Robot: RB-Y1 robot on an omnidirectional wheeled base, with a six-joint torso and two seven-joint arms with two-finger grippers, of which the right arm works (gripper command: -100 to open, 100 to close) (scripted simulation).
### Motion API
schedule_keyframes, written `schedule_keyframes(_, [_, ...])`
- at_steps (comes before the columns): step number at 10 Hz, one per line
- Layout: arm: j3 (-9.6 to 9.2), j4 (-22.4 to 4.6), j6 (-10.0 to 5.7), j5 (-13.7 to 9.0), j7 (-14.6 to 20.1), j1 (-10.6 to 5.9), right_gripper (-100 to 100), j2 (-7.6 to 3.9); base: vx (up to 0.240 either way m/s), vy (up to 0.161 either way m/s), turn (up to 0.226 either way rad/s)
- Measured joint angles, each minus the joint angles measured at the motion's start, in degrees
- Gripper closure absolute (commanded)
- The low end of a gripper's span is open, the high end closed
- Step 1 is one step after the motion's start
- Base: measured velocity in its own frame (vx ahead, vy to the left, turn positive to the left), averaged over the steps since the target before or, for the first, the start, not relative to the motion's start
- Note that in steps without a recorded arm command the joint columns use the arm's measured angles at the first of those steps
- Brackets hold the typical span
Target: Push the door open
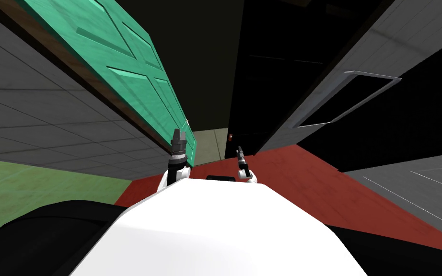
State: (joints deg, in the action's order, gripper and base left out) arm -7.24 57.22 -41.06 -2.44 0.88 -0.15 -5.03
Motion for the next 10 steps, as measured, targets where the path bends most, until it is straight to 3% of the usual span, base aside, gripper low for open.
schedule_keyframes(6, [-0.93, -9.65, -2.19, -0.84, 0.52, -3.48, -100, 0.56, 0.068, -0.087, 0.135])
schedule_keyframes(10, [-1.59, -13.74, -2.47, -1.29, 0.78, -4.9, -100, 0.99, 0.055, -0.079, 0.089])
